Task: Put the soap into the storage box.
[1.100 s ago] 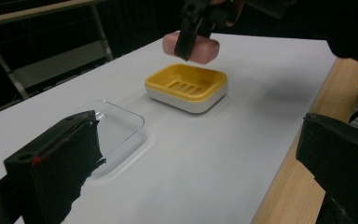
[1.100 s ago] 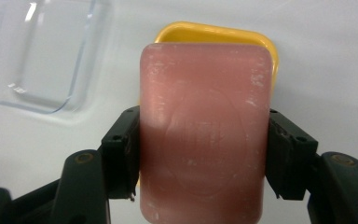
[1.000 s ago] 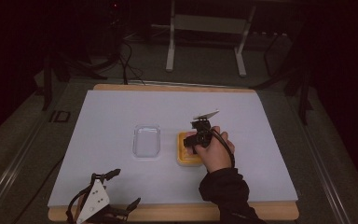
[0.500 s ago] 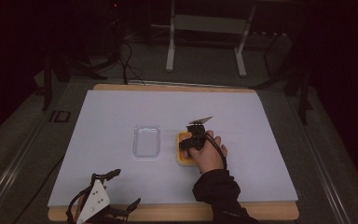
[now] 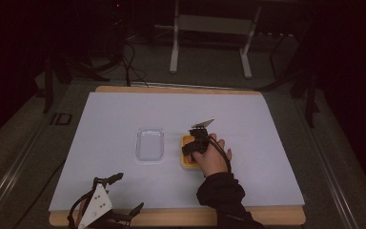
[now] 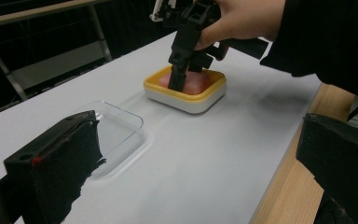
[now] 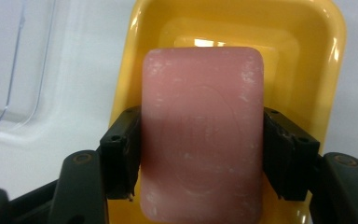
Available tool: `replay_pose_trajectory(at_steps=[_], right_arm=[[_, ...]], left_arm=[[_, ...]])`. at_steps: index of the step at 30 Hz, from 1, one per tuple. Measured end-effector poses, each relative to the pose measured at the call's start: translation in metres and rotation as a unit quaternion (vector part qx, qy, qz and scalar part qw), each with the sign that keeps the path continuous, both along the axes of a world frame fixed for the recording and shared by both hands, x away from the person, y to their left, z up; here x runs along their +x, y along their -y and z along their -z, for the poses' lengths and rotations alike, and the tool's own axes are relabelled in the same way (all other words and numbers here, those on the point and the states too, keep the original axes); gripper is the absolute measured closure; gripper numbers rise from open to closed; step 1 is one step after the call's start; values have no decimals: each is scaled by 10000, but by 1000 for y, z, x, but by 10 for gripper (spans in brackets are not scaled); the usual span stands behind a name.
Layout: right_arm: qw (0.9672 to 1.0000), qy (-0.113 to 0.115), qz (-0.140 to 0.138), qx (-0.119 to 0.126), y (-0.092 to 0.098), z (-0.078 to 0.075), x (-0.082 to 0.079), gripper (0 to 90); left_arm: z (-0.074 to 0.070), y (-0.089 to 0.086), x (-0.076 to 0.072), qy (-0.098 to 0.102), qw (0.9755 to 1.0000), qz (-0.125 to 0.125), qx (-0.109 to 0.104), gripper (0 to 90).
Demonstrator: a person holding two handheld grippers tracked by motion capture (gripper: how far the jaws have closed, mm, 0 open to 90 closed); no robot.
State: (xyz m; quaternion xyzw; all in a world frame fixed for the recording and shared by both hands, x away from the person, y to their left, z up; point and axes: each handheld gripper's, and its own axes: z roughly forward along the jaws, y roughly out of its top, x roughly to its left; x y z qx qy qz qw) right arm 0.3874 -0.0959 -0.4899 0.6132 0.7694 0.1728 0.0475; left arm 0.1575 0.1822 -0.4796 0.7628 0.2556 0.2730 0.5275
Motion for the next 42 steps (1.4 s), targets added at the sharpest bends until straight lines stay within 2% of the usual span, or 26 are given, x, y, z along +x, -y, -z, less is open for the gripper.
replay_pose_trajectory(at_steps=[3, 8, 11, 12, 13, 15, 16, 17, 18, 19, 21, 26, 28, 29, 33, 35, 37, 38, 42], right_arm=[[9999, -13, -116, 72, 3, -3, 0, 359], [9993, 283, -233, 108, 7, -15, -2, 340], [9970, 421, -637, 139, 10, -23, -2, 301], [9946, 412, -940, 173, 14, -26, -2, 288], [9946, 412, -940, 173, 14, -26, -2, 288], [9906, 440, -1294, 102, 18, -28, -2, 274], [9876, 442, -1500, 97, 20, -29, -3, 259], [9845, 386, -1697, 204, 22, -29, -3, 231], [9827, 330, -1807, 234, 25, -29, -3, 227], [9789, 310, -2006, 217, 29, -30, -3, 229], [9782, 289, -2039, 259, 31, -30, -4, 229], [9689, 399, -2428, 254, 46, -35, -6, 221], [9673, 442, -2482, 290, 52, -39, -7, 220], [9651, 516, -2548, 312, 58, -44, -9, 209], [9647, 573, -2536, 411, 66, -50, -12, 203], [9625, 662, -2582, 499, 75, -56, -17, 199], [9601, 707, -2664, 475, 82, -58, -20, 202], [9560, 768, -2799, 439, 89, -59, -23, 208], [9544, 809, -2834, 487, 100, -60, -28, 208]], left_arm=[[0, 0, 0, 4, 10000, -4, 3, 4], [0, 1, 0, 1, 10000, -5, 9, 4], [0, 1, 0, 6, 10000, -3, 17, 4], [0, 1, 0, 5, 10000, -6, 15, 4], [0, 0, 0, 6, 10000, -5, 12, 4], [0, 1, 0, 3, 10000, -9, 18, 4], [0, 1, 0, 3, 10000, -8, 15, 4], [0, 1, 0, 0, 10000, -7, 19, 4], [0, 1, 0, -2, 10000, -9, 34, 4], [1, 1, 0, -2, 10000, -8, 43, 4], [1, 1, 1, -3, 10000, -7, 50, 4], [1, 1, 0, 3, 10000, -9, 62, 4], [1, 1, 0, 0, 10000, -11, 61, 4], [1, 1, 0, -2, 10000, -10, 60, 4], [1, 2, 0, 7, 10000, -18, 65, 4], [1, 2, 0, 9, 10000, -21, 77, 4], [1, 2, 0, 16, 10000, -18, 76, 4], [1, 2, 0, 17, 10000, -21, 78, 4], [1, 2, 0, 16, 10000, -17, 84, 4]])
